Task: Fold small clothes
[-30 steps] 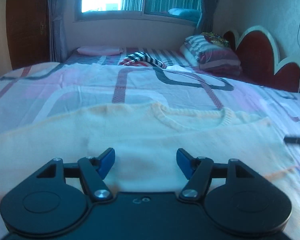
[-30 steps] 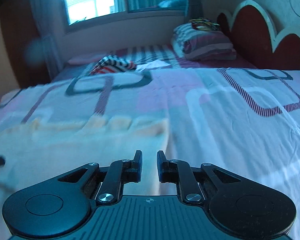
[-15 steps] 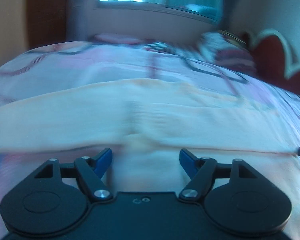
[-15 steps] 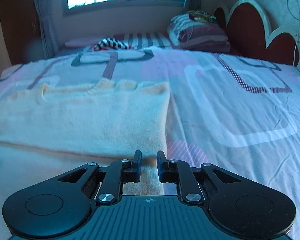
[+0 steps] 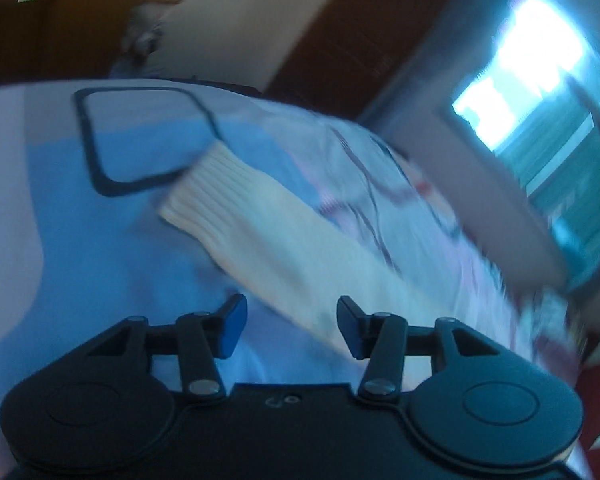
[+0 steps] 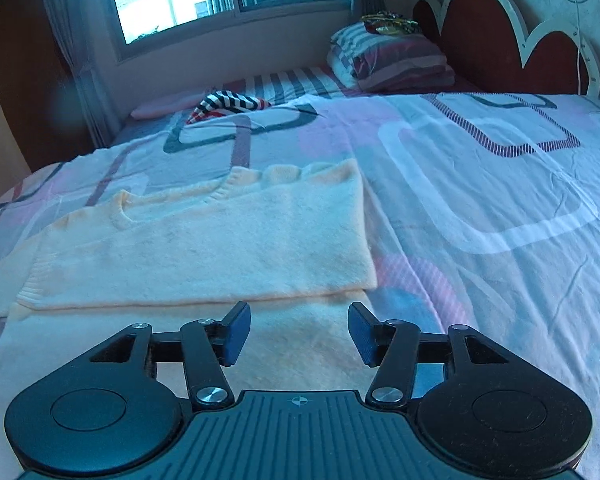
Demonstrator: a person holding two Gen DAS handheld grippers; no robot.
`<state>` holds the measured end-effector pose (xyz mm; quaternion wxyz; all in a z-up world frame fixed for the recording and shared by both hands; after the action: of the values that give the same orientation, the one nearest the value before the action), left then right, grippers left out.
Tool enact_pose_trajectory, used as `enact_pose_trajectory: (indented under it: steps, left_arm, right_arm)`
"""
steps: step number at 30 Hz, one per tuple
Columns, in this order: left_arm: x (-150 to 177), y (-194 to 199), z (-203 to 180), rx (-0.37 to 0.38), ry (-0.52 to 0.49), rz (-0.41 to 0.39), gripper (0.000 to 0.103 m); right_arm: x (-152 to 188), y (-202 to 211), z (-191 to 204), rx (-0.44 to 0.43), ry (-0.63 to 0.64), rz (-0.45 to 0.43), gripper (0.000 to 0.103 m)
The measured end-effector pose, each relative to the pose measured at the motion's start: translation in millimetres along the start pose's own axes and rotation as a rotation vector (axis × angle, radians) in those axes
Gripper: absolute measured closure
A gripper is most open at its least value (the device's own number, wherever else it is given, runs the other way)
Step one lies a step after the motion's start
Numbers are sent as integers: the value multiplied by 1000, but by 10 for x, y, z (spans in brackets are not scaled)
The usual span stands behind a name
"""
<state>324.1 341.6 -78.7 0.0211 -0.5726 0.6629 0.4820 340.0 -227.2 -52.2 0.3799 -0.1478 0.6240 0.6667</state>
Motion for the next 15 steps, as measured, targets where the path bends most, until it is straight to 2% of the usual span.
enact_pose_trajectory:
  steps: [3, 4, 6, 7, 9, 11, 14, 15]
  left_arm:
    - [-101, -94, 56, -1, 64, -13, 62]
    - [-125, -130, 70, 5, 76, -10, 70]
    - [-197, -250, 112, 29, 76, 8, 103]
    - [-242, -268, 114, 43, 72, 6, 101]
    - [-341, -171, 77, 76, 17, -71, 101]
    - [-420, -138, 91, 70, -10, -106, 101]
    - [-418, -374, 118, -2, -68, -15, 100]
    - [-418, -373, 92, 5, -79, -18, 100]
  right_arm:
    - [-43, 3, 73, -6, -16, 0, 49]
    - [-54, 8, 101, -4, -18, -3, 50]
    - [-60, 14, 146, -2, -20, -6, 50]
    - [-58, 11, 169, 1, -19, -5, 52]
    - [-50, 6, 204, 4, -16, 1, 53]
    - [-40, 13, 231, 10, -12, -1, 53]
    - [-26, -15, 224, 21, -23, 7, 53]
    - [-24, -23, 219, 27, -28, 10, 53]
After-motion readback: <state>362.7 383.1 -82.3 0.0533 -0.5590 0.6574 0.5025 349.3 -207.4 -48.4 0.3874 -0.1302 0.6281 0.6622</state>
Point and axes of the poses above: each gripper's, at about its wrist camera, not at the fingertips, and y roughly against the way its jaws point, z to its left, x to its underside, the point moved 1 cm from there along -y, roughly the way its jaws point, and after that the axes turned 1 degree about -x, right-handed, at the moved point
